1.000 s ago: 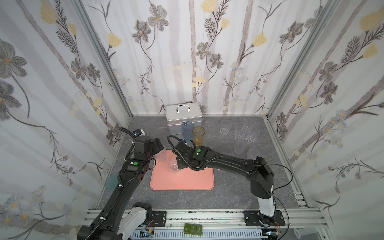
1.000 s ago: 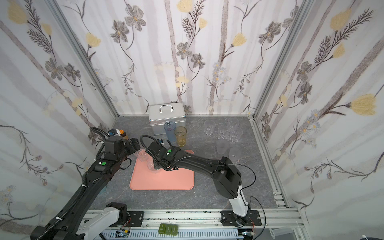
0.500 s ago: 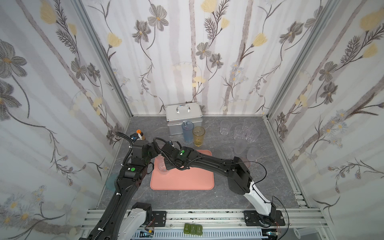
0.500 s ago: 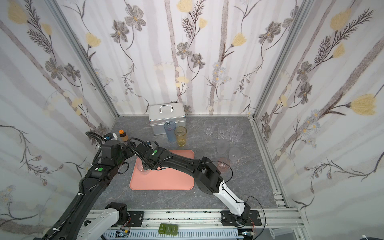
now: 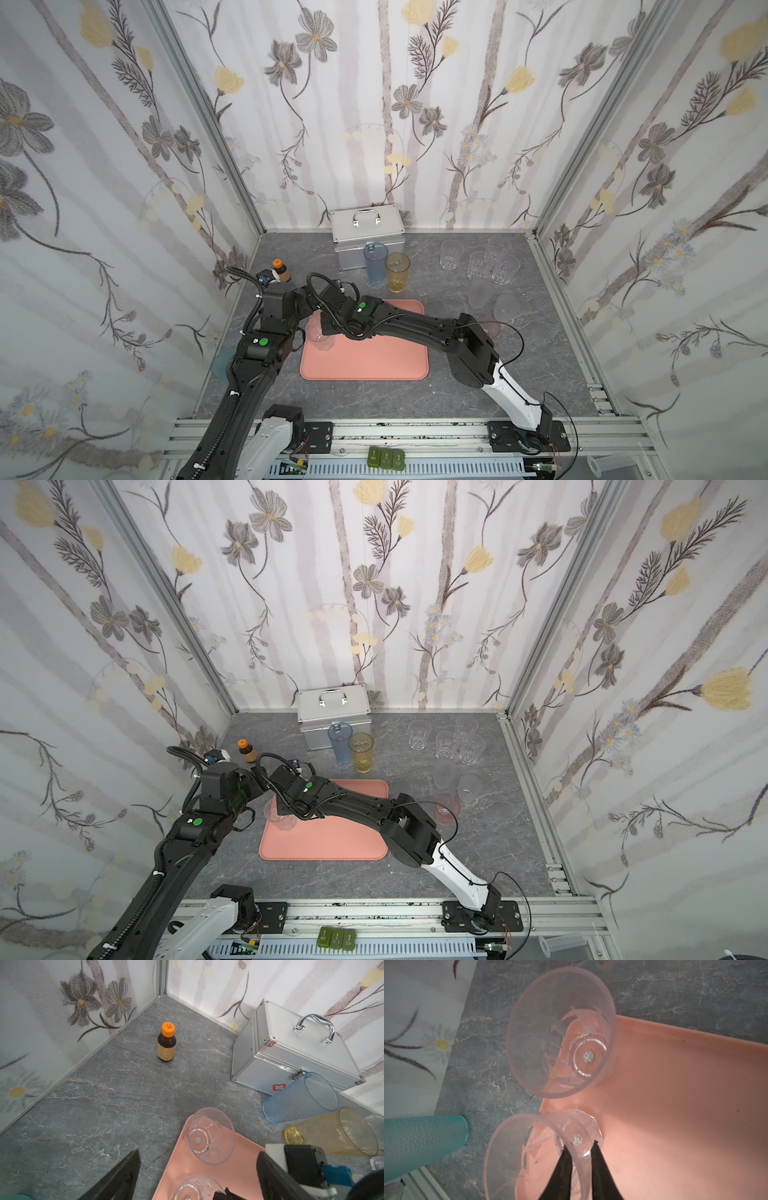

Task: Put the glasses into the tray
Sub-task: 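Carry the clear cup over the pink tray and lower it beside the first cup, then open the right gripper and lift it off the placed cup, then move the right gripper to the clear cups near the back wall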

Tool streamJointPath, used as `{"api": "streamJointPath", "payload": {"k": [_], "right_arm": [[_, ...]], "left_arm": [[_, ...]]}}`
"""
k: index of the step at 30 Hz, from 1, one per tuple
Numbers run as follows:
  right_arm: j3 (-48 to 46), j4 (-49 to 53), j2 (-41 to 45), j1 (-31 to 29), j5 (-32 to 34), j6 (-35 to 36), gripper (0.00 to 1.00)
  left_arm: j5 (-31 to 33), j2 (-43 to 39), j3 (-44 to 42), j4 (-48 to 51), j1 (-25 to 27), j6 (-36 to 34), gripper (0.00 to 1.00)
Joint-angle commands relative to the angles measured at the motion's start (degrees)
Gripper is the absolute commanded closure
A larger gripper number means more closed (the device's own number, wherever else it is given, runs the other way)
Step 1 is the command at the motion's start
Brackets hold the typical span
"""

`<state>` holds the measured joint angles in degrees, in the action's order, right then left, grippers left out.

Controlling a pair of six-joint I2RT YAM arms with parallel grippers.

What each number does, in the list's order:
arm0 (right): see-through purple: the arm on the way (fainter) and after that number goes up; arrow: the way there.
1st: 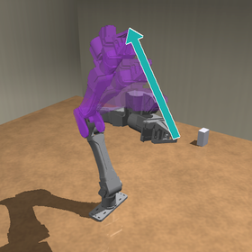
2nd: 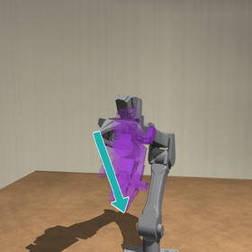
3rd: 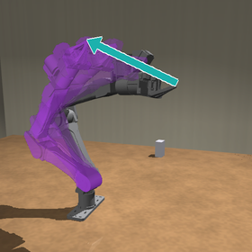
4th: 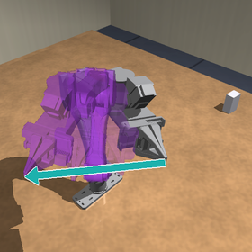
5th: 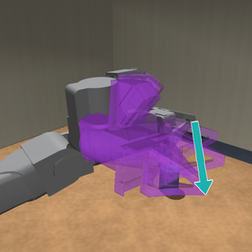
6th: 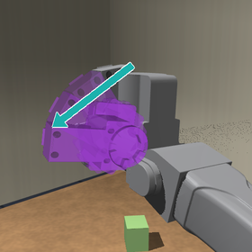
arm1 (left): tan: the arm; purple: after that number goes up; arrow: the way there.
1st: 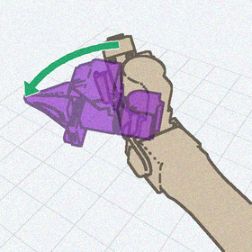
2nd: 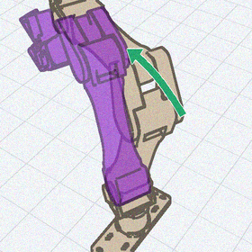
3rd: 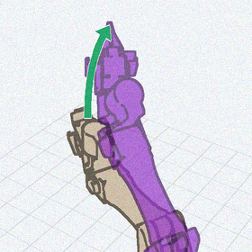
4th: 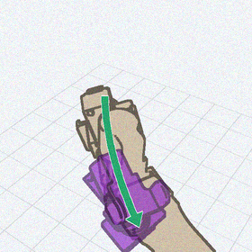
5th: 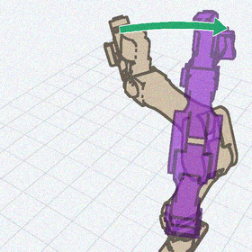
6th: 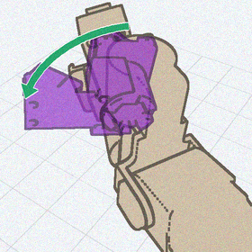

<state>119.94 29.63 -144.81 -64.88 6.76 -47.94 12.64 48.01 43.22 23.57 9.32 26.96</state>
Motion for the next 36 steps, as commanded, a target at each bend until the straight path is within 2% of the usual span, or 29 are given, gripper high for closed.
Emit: {"api": "streamJointPath", "payload": {"k": [1, 8, 13, 17, 21, 24, 26, 29, 33, 36], "right_arm": [[-0.27, -4.76, -1.14, -0.07, -0.92, -3.59, 0.83], [-0.3, -7.17, -2.13, -0.11, -2.68, -5.71, 0.84], [-2.14, -6.98, 0.5, 0.26, -3.41, -4.98, 0.74], [-13.06, -12.81, 9.49, 1.32, -4.7, -2.55, 0.62], [-25.46, -16.29, 19.79, 3.27, -2.78, -1.82, 0.59], [-34.92, -17.42, 27.37, 6.68, -1.25, -1.81, 0.58], [-42.07, -19.1, 32.75, 10.18, 0.76, -1.14, 0.58], [-48.88, -19.86, 38.19, 16.13, 2.31, 0.58, 0.58], [-52.66, -19.4, 42.58, 24.61, 1.65, 2.81, 0.57], [-51.53, -17.76, 43.96, 29.46, 3.99, 5.06, 0.56]], "left_arm": [[-2.46, -0.93, -0.74, -2.3, 0.85, 1.45, 0.09], [-1.66, -1.35, -1.39, -2.3, 1.97, 2.3, 0.08], [-1.84, -1.27, -0.78, -2.05, 2.45, 1.83, 0.08], [-1.75, -1.45, 0.34, -1.21, 2.54, 1.06, 0.07], [-2.58, -0.61, 1.2, -1.19, 3.64, 1.44, 0.07], [0.04, 1.24, 2.28, -1.25, 8.51, 2.29, 0.07], [4.97, 3.45, 3.4, -1.55, 15.36, 2.71, 0.06], [6.68, 8.12, 3.78, -4.18, 22.48, 3.24, 0.04], [6.52, 13.47, 1.47, -10.89, 29.16, 3.93, 0.03], [5.7, 16.85, -1.18, -16.53, 32.09, 4.8, 0.03]]}}
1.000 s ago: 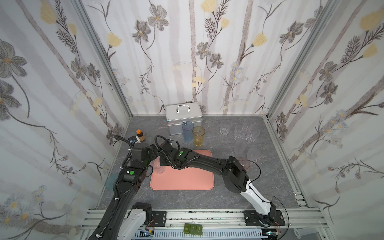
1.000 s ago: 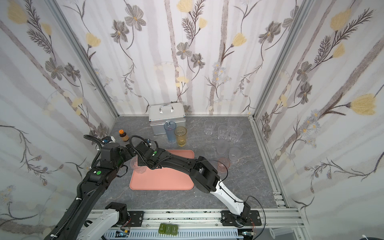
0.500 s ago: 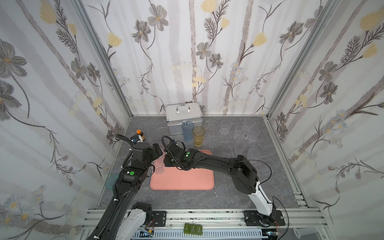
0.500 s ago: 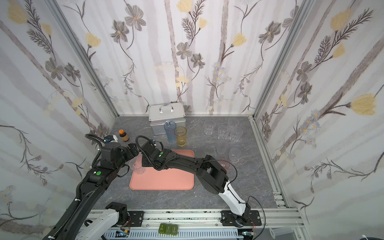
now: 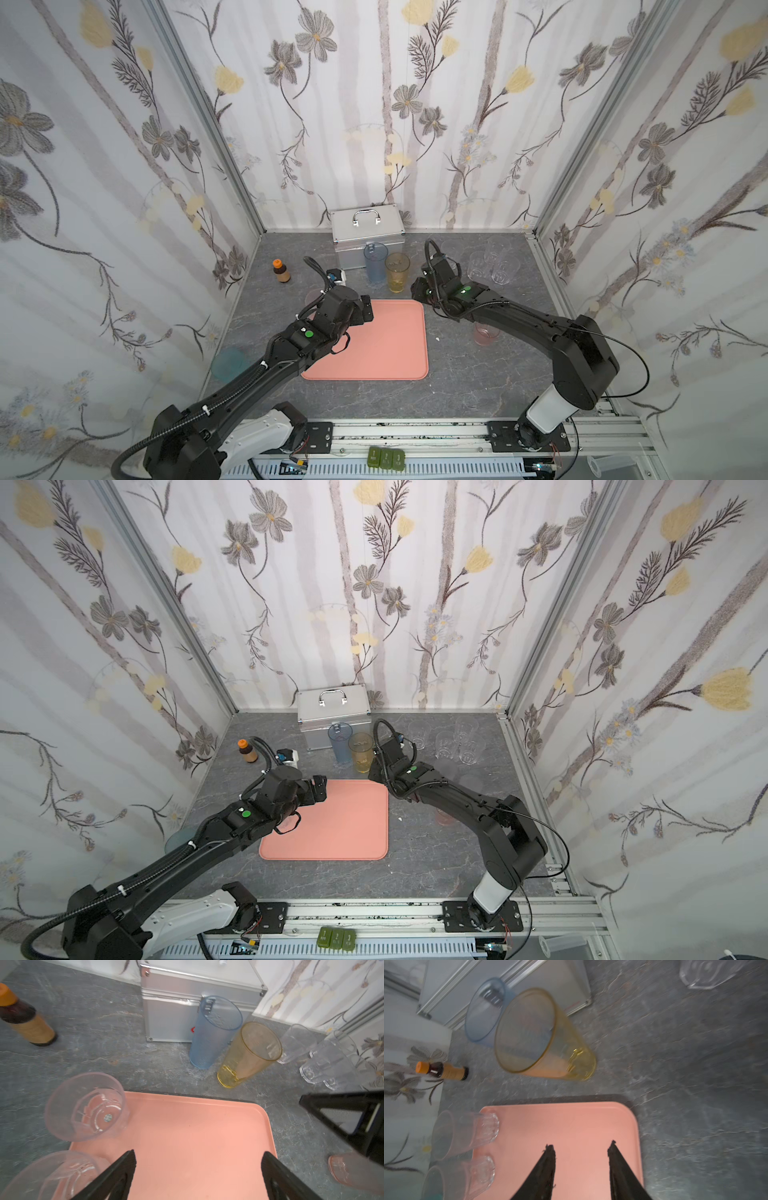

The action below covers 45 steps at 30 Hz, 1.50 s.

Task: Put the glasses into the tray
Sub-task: 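Move the right gripper to the clear cups near the back wall, then close the right gripper on a third clear plastic cup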

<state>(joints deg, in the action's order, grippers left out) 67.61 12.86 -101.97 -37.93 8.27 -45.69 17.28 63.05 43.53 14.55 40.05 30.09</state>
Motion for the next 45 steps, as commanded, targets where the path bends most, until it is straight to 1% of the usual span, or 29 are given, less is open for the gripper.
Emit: {"api": "streamJointPath", "payload": {"k": [1, 4, 6, 8, 11, 13, 17, 19, 21, 25, 30, 35, 39, 43, 45], "right_arm": [[1.86, -0.14, 0.85, 4.25, 3.57, 3.27, 0.55], [5.65, 2.19, -0.88, 9.74, 5.47, 2.59, 0.54], [7.17, 2.17, -2.65, 13.33, 4.84, 1.27, 0.54], [8.77, 2.0, -5.17, 16.56, 2.74, -0.66, 0.54], [9.64, -0.04, -7.55, 19.23, 1.9, -3.12, 0.54], [10.21, -0.79, -9.07, 20.32, 1.74, -4.1, 0.54], [11.55, -1.74, -12.37, 22.0, 1.38, -5.57, 0.54], [12.58, -2.78, -14.11, 22.61, -0.07, -5.88, 0.54], [14.59, -2.79, -16.17, 22.95, -1.67, -6.05, 0.54], [18.18, -2.79, -19.64, 22.99, -2.79, -6.88, 0.54], [21.84, -2.68, -23.7, 23.23, -4.07, -8.43, 0.55], [23.13, -3.12, -26.12, 23.69, -4.4, -10.19, 0.56], [24.25, -3.12, -27.78, 24.04, -4.46, -10.16, 0.57], [24.94, -2.9, -28.88, 24.13, -4.93, -9.86, 0.61], [24.8, -2.78, -29.08, 24.13, -4.9, -9.61, 0.67]], "left_arm": [[0.27, 2.96, -2.4, -9.44, 1.95, 2.01, 0.03], [-0.76, 5.9, -4.2, -14.01, 3.11, 1.8, 0.02], [0.35, 6.56, -5.4, -16.83, 4.2, 0.64, 0.02], [3.12, 4.89, -8.42, -21.77, 6.12, -1.56, 0.01], [3.09, -0.27, -15.99, -33.0, 7.61, -6.44, 0.01], [3.55, -3.41, -18.77, -35.9, 7.68, -7.3, 0.0], [4.55, -6.72, -21.04, -35.75, 7.45, -8.04, 0.0], [4.61, -7.11, -21.38, -35.64, 7.11, -7.53, 0.0], [4.2, -7.0, -21.16, -35.51, 6.65, -7.42, 0.0], [4.04, -5.77, -19.59, -33.14, 5.46, -7.09, 0.0], [1.83, -5.49, -18.07, -30.37, 4.01, -6.54, 0.0], [1.15, -5.83, -17.41, -28.14, 3.31, -6.18, 0.0], [-0.16, -6.0, -16.46, -26.69, 2.93, -6.57, 0.0], [-0.99, -6.1, -15.69, -26.59, 2.59, -6.53, 0.0], [-1.9, -5.6, -15.39, -26.5, 2.49, -6.53, 0.0]]}}
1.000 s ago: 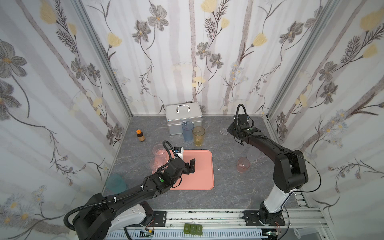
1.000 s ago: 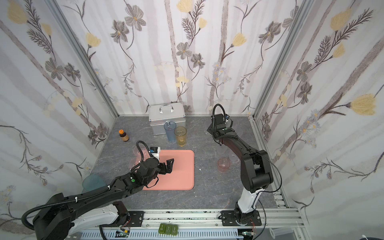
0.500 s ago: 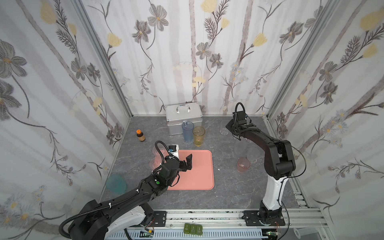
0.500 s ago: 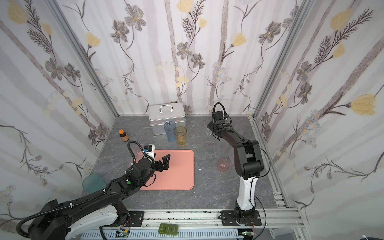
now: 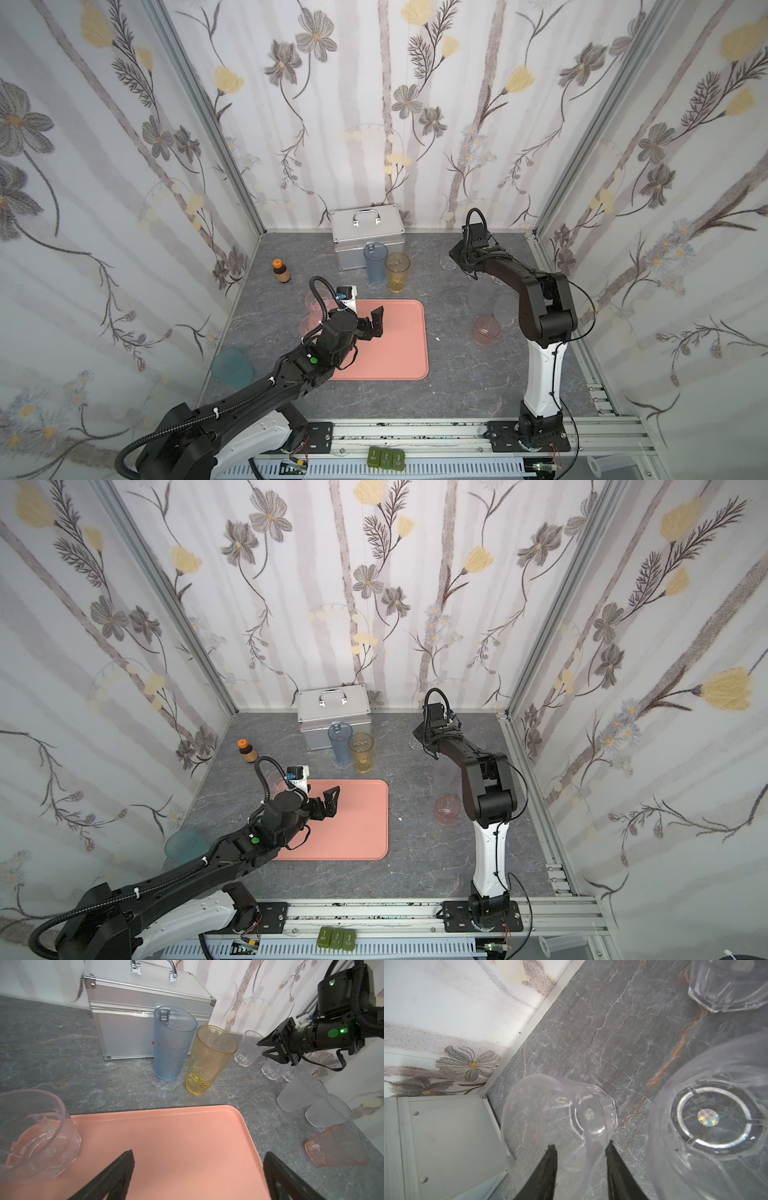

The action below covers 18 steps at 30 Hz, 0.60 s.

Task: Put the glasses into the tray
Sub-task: 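Close the right gripper on a third clear plastic cup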

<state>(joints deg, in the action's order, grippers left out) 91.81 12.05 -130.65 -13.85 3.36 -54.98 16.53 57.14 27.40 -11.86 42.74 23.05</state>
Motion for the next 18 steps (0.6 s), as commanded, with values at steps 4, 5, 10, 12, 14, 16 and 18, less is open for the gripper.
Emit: {"api": "streamJointPath", "payload": {"k": [4, 5, 10, 12, 14, 16, 18], "right_arm": [[-0.13, -1.64, 0.18, -0.13, 0.33, 0.22, 0.82], [-0.95, -2.03, 0.82, -0.21, 0.34, 0.3, 0.85], [-4.69, -3.06, 4.45, -0.83, 1.31, 1.68, 0.96], [-6.17, -2.59, 6.57, -1.24, 1.41, 2.77, 1.0], [-8.31, -2.29, 9.86, -2.16, 2.79, 4.3, 1.0], [-11.54, -1.75, 13.86, -2.97, 3.9, 5.76, 1.0], [-15.49, -0.54, 18.58, -3.87, 5.03, 7.24, 1.0]], "left_arm": [[-3.3, 1.65, 1.56, 0.43, -0.38, 0.7, 0.0], [-3.35, 1.74, 1.69, 0.51, -0.42, 0.82, 0.0], [-3.7, 2.5, 2.99, 0.52, -0.7, -0.11, 0.0], [-3.75, 2.88, 4.03, 0.65, -0.9, -0.93, 0.0], [-3.6, 2.93, 5.02, 1.25, -1.19, -1.77, 0.0], [-2.94, 3.3, 7.09, 4.33, -1.86, -2.41, 0.0], [-2.25, 3.59, 9.39, 8.34, -2.98, -3.13, 0.0]]}}
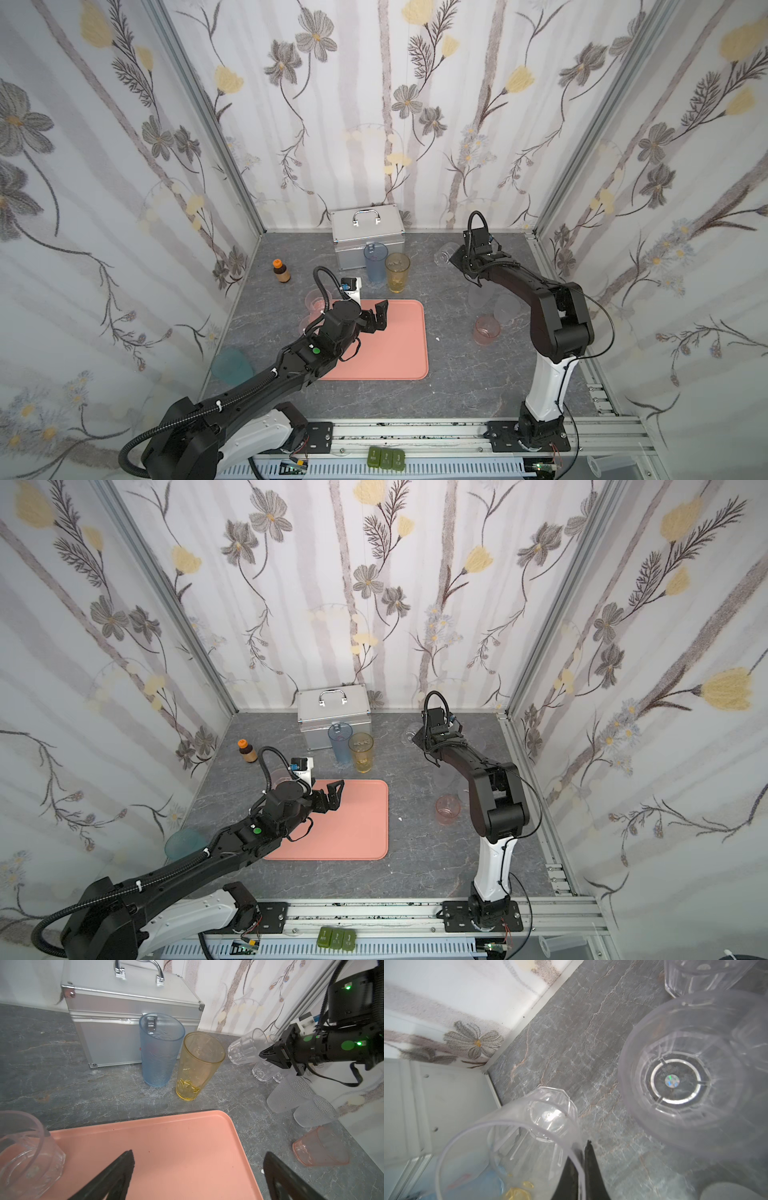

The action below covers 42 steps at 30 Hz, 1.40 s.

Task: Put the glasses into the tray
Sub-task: 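Close the right gripper on a third clear plastic cup, then carry the third clear cup over the tray and lower it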

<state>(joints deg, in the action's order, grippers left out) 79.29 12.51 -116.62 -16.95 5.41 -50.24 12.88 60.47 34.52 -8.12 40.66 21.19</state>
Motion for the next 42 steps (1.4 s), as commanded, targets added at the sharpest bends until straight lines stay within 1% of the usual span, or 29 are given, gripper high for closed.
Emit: {"api": "streamJointPath", "payload": {"k": [1, 5, 7, 9, 11, 14, 17, 19, 21, 24, 29, 33, 36, 39, 42], "right_arm": [[-4.94, -0.74, 6.98, -1.19, 3.4, 3.08, 1.0], [-12.87, 3.32, 16.9, -4.27, 5.55, 6.01, 1.0], [-15.65, 7.26, 20.99, -7.01, 7.83, 7.17, 1.0], [-18.65, 11.03, 24.74, -9.84, 8.64, 7.41, 1.0], [-21.3, 13.21, 29.48, -12.79, 8.0, 7.41, 1.0], [-22.99, 15.16, 31.42, -18.73, 4.71, 7.11, 1.0], [-19.67, 18.55, 28.33, -26.6, 5.0, 6.11, 1.0], [-15.55, 20.05, 24.0, -32.77, 6.03, 6.54, 1.0], [-9.61, 21.65, 17.78, -37.87, 6.62, 7.73, 1.0], [1.01, 24.56, 8.71, -43.27, 6.83, 10.5, 1.0], [14.63, 27.71, -2.14, -49.5, 5.11, 13.35, 1.0], [22.77, 30.41, -8.48, -53.43, 4.71, 14.65, 1.0], [27.75, 32.89, -11.9, -55.12, 5.15, 15.4, 1.0], [31.2, 33.9, -14.79, -56.04, 5.94, 15.8, 1.0], [36.53, 36.29, -18.7, -56.25, 7.09, 15.78, 1.0]], "left_arm": [[1.46, 0.18, 2.92, 5.83, -1.59, -1.39, 0.0], [0.62, -0.47, 4.8, 9.21, -6.18, -1.67, 0.0], [-0.87, -0.53, 6.1, 10.99, -9.38, -1.68, 0.0], [-3.25, -0.94, 7.48, 12.64, -12.44, -1.59, 0.01], [-4.77, -1.39, 8.54, 14.08, -14.44, -1.68, 0.0], [-6.38, -2.34, 9.54, 16.29, -16.35, -1.59, 0.0], [-6.81, -3.31, 10.01, 18.3, -17.87, -1.77, 0.0], [-6.74, -3.85, 10.19, 19.67, -19.4, -1.85, 0.0], [-5.82, -4.38, 10.56, 21.38, -21.14, -2.38, 0.0], [-3.05, -3.55, 13.13, 25.13, -24.45, -4.4, 0.0], [-7.29, -2.99, 15.14, 27.23, -31.94, -5.21, 0.0], [-10.28, -2.59, 14.44, 27.37, -35.84, -4.37, 0.0], [-11.54, -2.55, 14.17, 27.46, -37.79, -3.83, 0.01], [-11.69, -2.55, 13.99, 27.39, -38.7, -3.44, 0.01], [-12.09, -2.5, 13.82, 27.46, -39.17, -3.26, 0.01]]}}
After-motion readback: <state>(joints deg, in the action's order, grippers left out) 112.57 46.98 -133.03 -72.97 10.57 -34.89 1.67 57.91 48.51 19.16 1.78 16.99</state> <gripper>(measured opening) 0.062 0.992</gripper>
